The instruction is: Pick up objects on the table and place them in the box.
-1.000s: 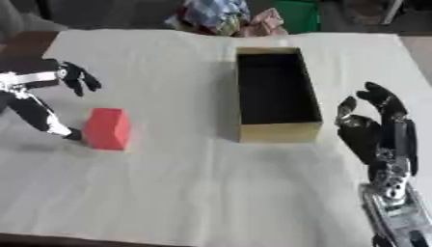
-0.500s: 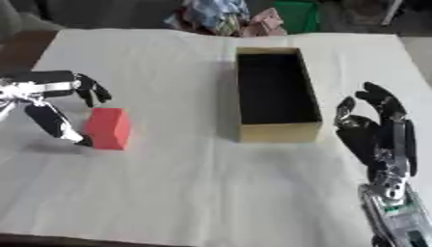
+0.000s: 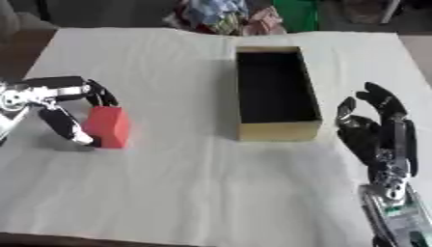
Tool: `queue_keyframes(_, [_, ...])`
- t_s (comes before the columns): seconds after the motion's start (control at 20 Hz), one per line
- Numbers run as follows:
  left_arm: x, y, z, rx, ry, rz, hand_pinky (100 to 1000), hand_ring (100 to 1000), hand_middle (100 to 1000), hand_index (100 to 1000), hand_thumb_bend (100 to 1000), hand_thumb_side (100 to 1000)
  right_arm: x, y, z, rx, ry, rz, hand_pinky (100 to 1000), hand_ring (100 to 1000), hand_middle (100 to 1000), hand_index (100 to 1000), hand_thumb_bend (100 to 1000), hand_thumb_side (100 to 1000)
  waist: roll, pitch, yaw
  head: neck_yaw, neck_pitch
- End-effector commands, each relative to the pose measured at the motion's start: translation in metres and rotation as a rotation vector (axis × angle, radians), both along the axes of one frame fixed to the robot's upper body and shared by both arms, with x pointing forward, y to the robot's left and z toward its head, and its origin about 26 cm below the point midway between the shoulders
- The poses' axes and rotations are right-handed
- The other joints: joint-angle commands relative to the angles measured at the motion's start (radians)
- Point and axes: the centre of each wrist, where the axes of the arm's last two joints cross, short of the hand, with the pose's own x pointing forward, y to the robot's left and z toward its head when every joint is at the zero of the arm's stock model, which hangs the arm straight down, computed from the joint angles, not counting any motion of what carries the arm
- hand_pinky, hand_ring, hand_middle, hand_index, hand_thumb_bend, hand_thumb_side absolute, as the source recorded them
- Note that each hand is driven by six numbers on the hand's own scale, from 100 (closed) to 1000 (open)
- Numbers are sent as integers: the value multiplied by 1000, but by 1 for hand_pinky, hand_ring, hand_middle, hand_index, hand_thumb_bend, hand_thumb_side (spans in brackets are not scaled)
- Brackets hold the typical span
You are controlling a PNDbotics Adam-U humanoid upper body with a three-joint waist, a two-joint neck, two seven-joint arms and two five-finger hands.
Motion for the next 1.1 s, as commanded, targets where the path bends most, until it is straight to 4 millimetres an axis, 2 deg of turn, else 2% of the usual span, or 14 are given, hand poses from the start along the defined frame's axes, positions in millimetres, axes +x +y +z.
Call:
queue_keyframes(0.05, [2,0,12,-17,-51,2,814,600,507,729,522,200,1,-2,7,-5,-26,3,653,932,699,817,100,100,1,-14,-1,2,-3])
queue_keyframes(0.2, [1,-1,16,-77,-91,11,804,548,398,666,468,188,1,-2,7,-5,-26,2,653,932,698,817,100,100,2,-14,-1,1,-4])
queue_keyframes(0.6, [2,-21,49,-196,-214,-10,804,538,376,652,421,180,1,-1,6,-7,-23,8,654,932,699,818,100,100,6,-21,-1,1,1])
queue_keyframes(0.8, [16,-47,60,-250,-250,-33,810,539,386,660,388,168,1,3,6,-7,-23,27,653,931,698,817,100,100,4,-23,-11,9,1])
queue_keyframes(1.1, [39,-90,68,-296,-292,-87,812,541,391,664,365,164,2,13,8,-5,-25,69,653,931,697,817,100,100,6,-19,-48,30,-5])
